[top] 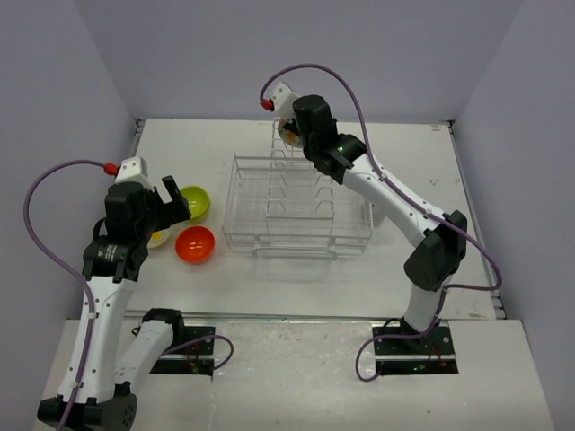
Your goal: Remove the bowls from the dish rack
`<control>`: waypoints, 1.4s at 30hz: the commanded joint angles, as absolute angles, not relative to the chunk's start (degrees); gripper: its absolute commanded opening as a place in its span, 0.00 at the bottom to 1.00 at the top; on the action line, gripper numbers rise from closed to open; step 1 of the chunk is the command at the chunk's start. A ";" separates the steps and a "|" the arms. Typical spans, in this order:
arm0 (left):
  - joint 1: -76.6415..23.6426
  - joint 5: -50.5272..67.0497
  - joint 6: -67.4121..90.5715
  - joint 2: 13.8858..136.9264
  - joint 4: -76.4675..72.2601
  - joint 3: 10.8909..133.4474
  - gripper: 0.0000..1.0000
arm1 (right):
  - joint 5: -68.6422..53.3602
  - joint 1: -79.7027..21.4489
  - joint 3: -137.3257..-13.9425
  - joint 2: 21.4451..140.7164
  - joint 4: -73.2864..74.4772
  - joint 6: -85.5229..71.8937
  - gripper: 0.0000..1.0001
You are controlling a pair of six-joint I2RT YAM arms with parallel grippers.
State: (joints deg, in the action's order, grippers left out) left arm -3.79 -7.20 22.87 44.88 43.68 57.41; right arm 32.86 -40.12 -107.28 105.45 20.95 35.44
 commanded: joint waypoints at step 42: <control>-3.96 19.32 21.97 53.69 34.56 78.75 1.00 | 26.38 -40.60 -117.58 91.49 40.14 2.57 0.00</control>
